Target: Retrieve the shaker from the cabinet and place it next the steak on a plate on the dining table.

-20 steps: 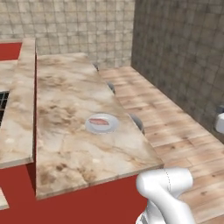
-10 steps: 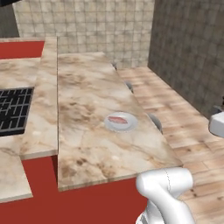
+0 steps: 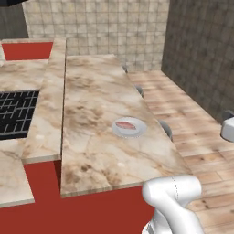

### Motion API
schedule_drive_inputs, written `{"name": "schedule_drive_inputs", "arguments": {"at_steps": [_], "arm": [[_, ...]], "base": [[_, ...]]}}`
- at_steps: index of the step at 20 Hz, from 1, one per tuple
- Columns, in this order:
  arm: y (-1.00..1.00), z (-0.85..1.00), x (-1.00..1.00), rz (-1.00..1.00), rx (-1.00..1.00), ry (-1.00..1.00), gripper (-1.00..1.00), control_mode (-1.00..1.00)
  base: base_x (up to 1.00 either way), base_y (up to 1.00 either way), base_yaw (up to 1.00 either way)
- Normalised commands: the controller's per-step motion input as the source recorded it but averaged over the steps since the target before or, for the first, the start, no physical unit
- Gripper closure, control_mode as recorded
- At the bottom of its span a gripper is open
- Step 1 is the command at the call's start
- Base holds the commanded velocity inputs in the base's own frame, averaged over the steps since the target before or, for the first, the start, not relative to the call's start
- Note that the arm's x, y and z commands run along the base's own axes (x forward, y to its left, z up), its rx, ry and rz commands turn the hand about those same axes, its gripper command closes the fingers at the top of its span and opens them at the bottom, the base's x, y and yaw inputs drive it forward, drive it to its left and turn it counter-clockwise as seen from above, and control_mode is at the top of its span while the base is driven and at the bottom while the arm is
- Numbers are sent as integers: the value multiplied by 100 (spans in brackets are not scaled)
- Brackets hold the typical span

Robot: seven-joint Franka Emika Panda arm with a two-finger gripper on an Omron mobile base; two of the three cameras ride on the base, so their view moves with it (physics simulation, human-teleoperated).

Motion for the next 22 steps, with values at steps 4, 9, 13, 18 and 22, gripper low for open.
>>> {"name": "schedule_drive_inputs", "arguments": {"at_steps": [4, 9, 13, 18, 22], "arm": [[0, 0, 0, 0, 0, 0, 100, 100], [-18, -1, 38, 12, 0, 0, 100, -100], [-37, -17, 63, 40, 0, 0, 100, -100], [-28, -25, 44, 47, 0, 0, 100, -100], [-10, -46, 59, 41, 1, 1, 100, -100]], "base": [[27, 0, 0], [17, 0, 0], [0, 0, 0], [0, 0, 0], [0, 0, 0]]}}
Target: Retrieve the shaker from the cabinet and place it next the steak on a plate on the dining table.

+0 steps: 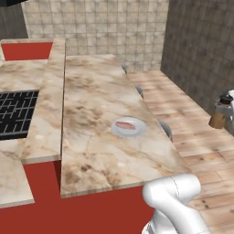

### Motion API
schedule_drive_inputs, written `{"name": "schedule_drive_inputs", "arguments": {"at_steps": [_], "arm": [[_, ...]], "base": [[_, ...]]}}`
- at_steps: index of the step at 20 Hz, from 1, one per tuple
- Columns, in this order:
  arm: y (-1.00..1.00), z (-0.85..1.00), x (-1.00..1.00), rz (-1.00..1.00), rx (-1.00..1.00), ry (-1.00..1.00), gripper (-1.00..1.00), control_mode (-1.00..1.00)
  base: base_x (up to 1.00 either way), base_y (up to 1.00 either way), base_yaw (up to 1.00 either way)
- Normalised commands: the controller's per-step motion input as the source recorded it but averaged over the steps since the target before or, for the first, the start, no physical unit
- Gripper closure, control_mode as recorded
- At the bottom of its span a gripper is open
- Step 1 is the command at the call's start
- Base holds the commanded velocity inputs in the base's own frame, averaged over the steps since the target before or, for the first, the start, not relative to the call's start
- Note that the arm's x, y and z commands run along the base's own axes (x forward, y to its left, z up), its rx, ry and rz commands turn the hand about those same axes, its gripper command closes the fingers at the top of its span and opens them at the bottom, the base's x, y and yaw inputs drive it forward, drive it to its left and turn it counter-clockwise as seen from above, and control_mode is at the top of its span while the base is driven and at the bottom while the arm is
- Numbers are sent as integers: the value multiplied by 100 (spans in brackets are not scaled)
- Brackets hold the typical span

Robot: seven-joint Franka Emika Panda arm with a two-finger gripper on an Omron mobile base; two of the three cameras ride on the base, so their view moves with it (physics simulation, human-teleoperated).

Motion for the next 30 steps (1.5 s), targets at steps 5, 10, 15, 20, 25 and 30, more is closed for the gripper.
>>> {"name": "schedule_drive_inputs", "arguments": {"at_steps": [5, 10, 15, 20, 25, 30], "arm": [[-2, -58, 64, 31, 5, 1, 100, -100], [1, -58, 61, 5, 0, 0, 100, -100], [9, -48, 51, 0, 0, 0, 100, -100], [20, -39, 36, 0, -1, 0, 100, -100], [20, -31, 20, 1, -1, 0, 100, -100], [8, -24, 17, 5, -5, -1, 100, -100]], "base": [[0, 0, 0], [0, 0, 0], [0, 0, 0], [0, 0, 0], [0, 0, 0], [0, 0, 0]]}}
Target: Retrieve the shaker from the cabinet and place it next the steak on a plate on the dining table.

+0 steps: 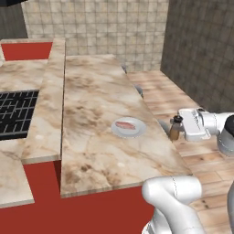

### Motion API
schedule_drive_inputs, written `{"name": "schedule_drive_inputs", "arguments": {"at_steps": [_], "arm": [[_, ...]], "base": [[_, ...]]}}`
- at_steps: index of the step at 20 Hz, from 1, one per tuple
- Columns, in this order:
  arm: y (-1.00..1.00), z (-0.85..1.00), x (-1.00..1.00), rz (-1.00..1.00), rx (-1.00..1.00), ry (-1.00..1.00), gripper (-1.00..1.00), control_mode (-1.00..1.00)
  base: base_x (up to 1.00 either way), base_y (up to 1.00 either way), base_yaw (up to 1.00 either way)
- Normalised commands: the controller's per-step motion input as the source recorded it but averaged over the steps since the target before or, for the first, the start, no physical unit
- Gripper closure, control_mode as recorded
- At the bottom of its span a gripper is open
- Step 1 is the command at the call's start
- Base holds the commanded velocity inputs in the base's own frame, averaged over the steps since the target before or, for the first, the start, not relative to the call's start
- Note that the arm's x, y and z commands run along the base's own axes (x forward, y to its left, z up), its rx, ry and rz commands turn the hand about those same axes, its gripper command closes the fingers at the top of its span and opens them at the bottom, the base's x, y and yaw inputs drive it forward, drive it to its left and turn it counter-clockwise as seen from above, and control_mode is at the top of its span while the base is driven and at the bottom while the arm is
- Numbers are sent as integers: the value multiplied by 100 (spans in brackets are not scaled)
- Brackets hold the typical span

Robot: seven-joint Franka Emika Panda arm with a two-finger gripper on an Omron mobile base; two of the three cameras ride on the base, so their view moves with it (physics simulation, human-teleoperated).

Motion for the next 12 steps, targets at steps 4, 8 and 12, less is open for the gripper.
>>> {"name": "schedule_drive_inputs", "arguments": {"at_steps": [4, 8, 12], "arm": [[0, -23, 21, 8, -2, 0, 100, -100], [0, -18, 10, 13, -1, 0, 100, -100], [3, -27, 3, 18, 0, 0, 100, -100]], "base": [[0, 0, 0], [0, 0, 0], [0, 0, 0]]}}
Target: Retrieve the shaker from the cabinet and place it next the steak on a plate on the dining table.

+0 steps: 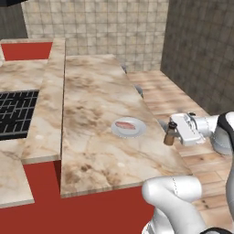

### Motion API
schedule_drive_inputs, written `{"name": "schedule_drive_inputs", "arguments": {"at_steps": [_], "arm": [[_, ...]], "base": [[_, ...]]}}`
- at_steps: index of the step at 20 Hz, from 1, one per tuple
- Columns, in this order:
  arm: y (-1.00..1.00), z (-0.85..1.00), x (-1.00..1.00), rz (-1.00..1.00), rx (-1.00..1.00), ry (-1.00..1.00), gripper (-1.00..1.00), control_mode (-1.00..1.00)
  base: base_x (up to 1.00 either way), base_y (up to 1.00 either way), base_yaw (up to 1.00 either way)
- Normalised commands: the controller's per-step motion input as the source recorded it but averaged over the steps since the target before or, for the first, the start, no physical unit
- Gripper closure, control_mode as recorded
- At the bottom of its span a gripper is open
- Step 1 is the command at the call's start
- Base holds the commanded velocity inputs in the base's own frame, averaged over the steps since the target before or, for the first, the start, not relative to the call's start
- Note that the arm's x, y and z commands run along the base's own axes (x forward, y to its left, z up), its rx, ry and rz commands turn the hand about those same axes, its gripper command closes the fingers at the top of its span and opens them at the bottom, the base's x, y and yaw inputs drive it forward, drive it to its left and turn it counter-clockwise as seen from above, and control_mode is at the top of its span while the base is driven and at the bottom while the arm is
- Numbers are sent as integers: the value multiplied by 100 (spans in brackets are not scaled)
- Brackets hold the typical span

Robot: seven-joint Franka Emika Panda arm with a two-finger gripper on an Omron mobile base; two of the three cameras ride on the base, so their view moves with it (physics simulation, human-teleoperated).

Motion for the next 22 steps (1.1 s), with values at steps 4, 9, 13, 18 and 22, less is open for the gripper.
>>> {"name": "schedule_drive_inputs", "arguments": {"at_steps": [4, 9, 13, 18, 22], "arm": [[8, -28, 1, 15, 0, 0, 100, -100], [7, -25, 18, 4, 0, -3, 100, -100], [5, -24, 30, 0, 0, -6, 100, -100], [3, -25, 36, 0, 0, -3, 100, -100], [0, -22, 34, 0, 0, 0, 100, -100]], "base": [[0, 0, 0], [0, 0, 0], [0, 0, 0], [0, 0, 0], [0, 0, 0]]}}
